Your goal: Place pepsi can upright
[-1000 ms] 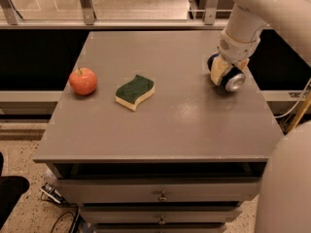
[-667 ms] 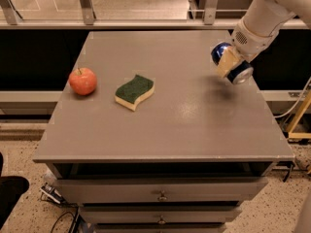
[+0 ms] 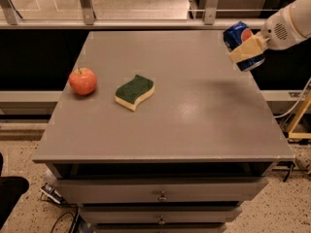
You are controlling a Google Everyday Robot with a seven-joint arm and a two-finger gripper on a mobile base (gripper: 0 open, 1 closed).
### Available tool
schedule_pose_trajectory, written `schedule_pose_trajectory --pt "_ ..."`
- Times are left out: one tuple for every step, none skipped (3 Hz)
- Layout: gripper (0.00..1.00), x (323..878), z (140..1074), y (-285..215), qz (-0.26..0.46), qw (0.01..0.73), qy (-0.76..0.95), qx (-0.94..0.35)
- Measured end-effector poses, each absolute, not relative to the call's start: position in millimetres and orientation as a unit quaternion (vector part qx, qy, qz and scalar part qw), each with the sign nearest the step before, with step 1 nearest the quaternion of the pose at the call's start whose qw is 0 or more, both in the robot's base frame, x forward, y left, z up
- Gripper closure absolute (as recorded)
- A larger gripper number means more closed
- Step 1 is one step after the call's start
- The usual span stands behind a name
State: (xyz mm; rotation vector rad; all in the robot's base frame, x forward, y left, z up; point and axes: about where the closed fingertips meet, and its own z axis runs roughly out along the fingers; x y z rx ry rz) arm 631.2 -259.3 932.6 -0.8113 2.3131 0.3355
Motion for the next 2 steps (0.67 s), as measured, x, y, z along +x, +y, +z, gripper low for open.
schedule_pose_trajectory --pt "1.0 628 940 -257 0.232 0.391 0.816 -0.356" --pt "1.0 622 941 -247 0.314 0.447 0.728 -0.414"
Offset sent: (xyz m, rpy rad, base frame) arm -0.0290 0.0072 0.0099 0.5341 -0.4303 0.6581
